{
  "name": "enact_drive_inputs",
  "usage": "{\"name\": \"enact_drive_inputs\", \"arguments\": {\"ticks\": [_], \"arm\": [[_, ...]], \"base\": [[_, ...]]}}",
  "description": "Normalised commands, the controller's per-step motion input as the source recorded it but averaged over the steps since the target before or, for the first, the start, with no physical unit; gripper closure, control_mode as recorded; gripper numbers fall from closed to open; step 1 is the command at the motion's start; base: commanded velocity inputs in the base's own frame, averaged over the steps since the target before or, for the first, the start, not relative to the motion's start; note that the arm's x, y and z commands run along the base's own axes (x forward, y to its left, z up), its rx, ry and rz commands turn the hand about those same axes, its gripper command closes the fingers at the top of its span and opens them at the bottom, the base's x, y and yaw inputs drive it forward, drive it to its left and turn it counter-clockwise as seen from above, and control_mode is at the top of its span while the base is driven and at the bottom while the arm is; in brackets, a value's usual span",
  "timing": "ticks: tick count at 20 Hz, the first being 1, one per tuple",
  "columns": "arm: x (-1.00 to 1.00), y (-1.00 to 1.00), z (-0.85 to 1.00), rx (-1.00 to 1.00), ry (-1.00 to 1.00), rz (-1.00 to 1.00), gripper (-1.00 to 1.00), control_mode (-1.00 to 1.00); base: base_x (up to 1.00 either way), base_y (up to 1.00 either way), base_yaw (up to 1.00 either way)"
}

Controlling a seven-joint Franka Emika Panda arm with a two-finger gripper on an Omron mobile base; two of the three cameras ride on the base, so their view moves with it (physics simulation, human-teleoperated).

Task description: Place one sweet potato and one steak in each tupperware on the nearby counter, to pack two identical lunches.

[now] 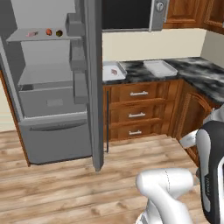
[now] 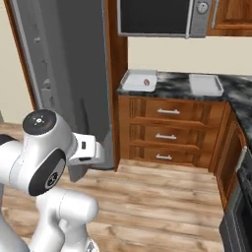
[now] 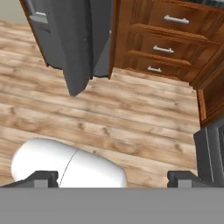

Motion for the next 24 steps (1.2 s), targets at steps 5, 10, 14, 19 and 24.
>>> {"name": "enact_drive_inputs", "arguments": {"ticks": [5, 10, 14, 19, 24], "arm": [[0.00, 0.00, 0.00, 0.00, 0.00, 0.00, -1.00, 1.00], [0.00, 0.00, 0.00, 0.00, 0.00, 0.00, -1.00, 1.00], [0.00, 0.00, 0.00, 0.00, 0.00, 0.00, -1.00, 1.00], [0.00, 0.00, 0.00, 0.00, 0.00, 0.00, -1.00, 1.00], [0.00, 0.00, 0.00, 0.00, 0.00, 0.00, -1.00, 1.00]], "base": [[-0.36, 1.00, -0.01], [-0.01, 1.00, -0.03], [0.37, 1.00, -0.05], [0.82, 0.65, -0.06], [1.00, 0.02, -0.05]]}}
